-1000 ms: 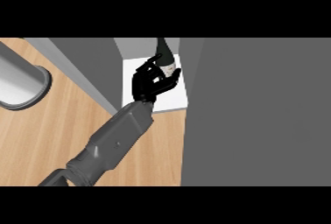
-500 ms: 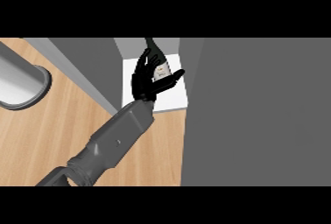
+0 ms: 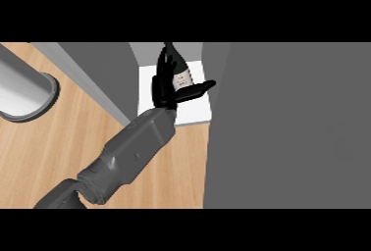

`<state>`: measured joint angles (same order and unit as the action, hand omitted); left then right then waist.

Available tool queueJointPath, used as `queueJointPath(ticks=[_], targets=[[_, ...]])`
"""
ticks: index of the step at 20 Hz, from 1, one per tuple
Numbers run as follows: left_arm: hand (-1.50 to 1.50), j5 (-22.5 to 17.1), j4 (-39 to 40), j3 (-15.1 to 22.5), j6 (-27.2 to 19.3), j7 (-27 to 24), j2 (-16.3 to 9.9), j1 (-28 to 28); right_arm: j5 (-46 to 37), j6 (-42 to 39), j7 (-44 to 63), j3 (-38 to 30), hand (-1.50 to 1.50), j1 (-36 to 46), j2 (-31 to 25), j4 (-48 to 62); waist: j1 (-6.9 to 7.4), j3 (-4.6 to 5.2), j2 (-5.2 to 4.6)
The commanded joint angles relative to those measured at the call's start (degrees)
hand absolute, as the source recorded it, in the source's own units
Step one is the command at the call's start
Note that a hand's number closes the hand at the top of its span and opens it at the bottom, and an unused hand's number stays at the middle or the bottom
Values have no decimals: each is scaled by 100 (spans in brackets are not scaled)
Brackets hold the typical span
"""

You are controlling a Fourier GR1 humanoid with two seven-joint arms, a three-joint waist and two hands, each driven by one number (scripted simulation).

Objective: Pick up the wine, place it into the cabinet and close the cabinet

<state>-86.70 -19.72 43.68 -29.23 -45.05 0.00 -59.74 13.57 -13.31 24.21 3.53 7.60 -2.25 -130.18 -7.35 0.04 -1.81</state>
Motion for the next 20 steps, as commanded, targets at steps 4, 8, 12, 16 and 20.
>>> queueJointPath(ticks=[4,8,12,16,20], targets=[[-150,-20,-97,271,-179,15,0,-241,210,-156,-12,-203,-150,3,-170,55,67,-4,16],[-150,-134,-375,321,-269,-491,0,15,205,102,309,-177,-150,64,-93,-130,144,1,57],[-150,-191,-485,427,-143,-686,-1,103,-25,-32,-107,-42,-150,-176,-4,7,222,-2,59],[-150,-373,-902,601,-25,-775,-1,329,-34,258,427,197,-150,-72,82,-454,197,4,81],[-150,-459,-1242,845,-47,-878,-1,531,-57,214,364,103,-150,-183,23,-354,325,1,104]])
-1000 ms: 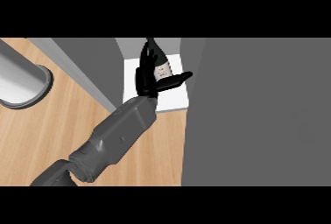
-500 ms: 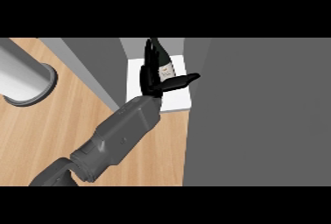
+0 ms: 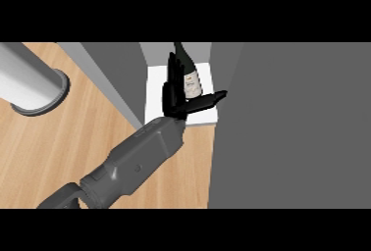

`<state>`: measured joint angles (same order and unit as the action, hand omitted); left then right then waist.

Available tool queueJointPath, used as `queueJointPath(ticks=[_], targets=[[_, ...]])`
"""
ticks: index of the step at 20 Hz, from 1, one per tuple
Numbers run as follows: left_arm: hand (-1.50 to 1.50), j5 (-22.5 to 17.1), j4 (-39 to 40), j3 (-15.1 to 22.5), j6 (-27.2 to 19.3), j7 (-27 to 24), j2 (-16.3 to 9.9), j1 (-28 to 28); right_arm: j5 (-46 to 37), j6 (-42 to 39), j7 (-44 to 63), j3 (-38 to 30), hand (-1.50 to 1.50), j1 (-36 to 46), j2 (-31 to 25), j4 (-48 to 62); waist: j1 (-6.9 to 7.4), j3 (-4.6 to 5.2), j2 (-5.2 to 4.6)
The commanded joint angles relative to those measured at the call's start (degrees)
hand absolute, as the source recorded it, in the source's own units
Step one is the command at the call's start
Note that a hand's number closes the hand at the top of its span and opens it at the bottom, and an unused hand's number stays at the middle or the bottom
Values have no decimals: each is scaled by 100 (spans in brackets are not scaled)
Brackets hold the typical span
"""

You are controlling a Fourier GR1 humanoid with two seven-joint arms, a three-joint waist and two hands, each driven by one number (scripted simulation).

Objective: Pick up the wine, place it into the cabinet and close the cabinet

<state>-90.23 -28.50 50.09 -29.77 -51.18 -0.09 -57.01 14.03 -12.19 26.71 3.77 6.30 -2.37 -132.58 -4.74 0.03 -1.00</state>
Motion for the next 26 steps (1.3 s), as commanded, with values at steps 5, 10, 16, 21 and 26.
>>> queueJointPath(ticks=[5,10,16,21,26], targets=[[-150,-72,-579,490,-70,-446,8,426,99,-35,-88,-215,-150,-230,-55,-102,152,-3,40],[-150,143,-562,523,-24,-526,8,548,-16,-56,-187,-134,-150,-131,-29,150,270,-3,55],[-150,404,-1050,457,-270,-715,8,944,79,255,536,-155,-150,-69,-133,-425,322,-1,82],[-150,1282,-1562,193,-459,-560,3,1374,-30,254,411,-265,-150,-148,-155,-437,451,-4,109],[-150,1887,-2492,148,-403,-190,-393,1814,-24,382,507,-321,-150,-11,-151,-517,474,-3,113]])
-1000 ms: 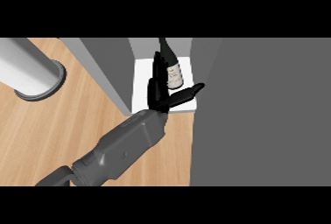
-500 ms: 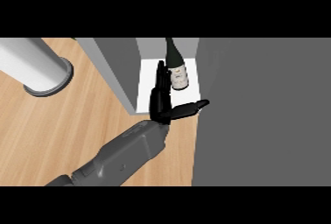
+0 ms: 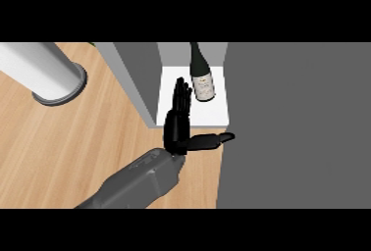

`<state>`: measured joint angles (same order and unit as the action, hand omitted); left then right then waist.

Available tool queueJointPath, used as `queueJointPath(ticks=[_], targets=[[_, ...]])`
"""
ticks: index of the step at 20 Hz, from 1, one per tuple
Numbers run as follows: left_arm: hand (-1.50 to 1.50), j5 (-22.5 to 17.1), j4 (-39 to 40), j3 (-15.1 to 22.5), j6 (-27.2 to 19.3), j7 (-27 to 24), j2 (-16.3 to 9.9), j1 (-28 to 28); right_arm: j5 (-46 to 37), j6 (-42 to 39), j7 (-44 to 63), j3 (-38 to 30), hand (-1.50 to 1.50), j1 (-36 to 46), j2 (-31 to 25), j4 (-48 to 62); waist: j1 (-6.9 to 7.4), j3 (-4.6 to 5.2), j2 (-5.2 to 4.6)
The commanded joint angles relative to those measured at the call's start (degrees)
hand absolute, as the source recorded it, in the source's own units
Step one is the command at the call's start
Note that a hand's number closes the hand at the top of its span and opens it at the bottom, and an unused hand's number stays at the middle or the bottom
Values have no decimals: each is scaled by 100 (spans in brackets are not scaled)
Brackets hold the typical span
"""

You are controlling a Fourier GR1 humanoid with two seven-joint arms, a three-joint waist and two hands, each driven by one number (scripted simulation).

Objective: Pick up the wine, place it into the cabinet and close the cabinet

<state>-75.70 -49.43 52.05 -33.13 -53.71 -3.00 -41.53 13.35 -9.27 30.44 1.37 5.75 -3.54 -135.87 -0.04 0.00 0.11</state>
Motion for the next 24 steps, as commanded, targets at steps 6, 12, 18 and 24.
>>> queueJointPath(ticks=[6,12,18,24], targets=[[-150,922,-1903,194,24,452,-1053,953,-62,186,240,-113,-150,317,-57,-88,54,1,7],[-150,1421,-3453,288,-483,1073,-1565,1455,-47,-367,-514,134,-150,-649,1,-96,21,-4,8],[-150,1577,-4720,356,151,1107,-2786,2173,121,-887,-192,224,150,-454,-520,-471,55,-1,22],[150,1602,-5551,4,739,873,-3817,3225,825,-1332,-147,265,150,-576,-677,-411,73,0,13]])
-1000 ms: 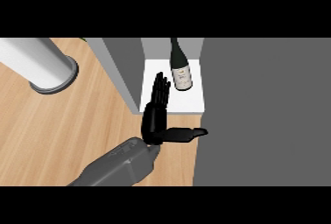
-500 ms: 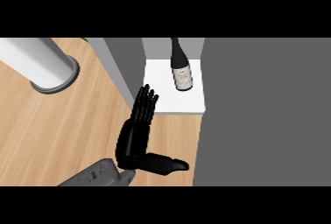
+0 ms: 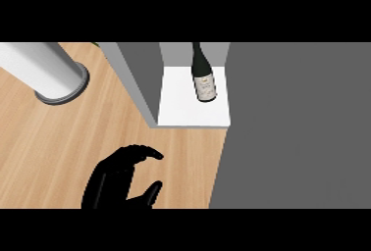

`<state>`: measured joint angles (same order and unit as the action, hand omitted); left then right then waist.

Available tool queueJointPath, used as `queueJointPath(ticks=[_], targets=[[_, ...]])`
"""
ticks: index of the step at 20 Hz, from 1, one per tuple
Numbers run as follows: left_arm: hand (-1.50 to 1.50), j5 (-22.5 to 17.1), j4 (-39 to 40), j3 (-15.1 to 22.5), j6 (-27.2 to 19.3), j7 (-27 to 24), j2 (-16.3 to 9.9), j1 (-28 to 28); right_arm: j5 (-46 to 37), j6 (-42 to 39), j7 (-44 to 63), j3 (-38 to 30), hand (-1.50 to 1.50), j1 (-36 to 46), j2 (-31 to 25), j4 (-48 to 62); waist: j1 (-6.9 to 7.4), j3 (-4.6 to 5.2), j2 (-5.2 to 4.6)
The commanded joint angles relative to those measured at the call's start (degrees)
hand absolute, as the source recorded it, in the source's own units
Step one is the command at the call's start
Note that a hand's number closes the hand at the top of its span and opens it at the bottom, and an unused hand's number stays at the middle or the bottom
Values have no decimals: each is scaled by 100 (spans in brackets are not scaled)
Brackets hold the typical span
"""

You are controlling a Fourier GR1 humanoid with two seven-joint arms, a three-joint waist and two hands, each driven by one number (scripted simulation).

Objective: Pick up the wine, place it into the cabinet and close the cabinet

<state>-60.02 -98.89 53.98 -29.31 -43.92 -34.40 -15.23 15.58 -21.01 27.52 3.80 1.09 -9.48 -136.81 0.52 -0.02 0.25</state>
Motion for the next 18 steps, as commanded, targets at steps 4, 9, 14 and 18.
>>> queueJointPath(ticks=[4,9,14,18], targets=[[150,46,-844,-291,456,-204,-984,988,841,-165,509,809,150,-451,107,-642,21,5,13],[150,-218,-1042,-813,927,-233,-1636,1544,322,236,1047,1955,150,-260,445,-990,17,14,16],[-150,-678,-1201,-1592,1833,-704,-2405,2379,-181,607,1358,3040,150,82,851,-822,72,19,33],[-150,-880,-1113,-1952,2160,-1034,-2535,2880,-944,995,1535,4136,150,338,941,-412,84,21,63]])
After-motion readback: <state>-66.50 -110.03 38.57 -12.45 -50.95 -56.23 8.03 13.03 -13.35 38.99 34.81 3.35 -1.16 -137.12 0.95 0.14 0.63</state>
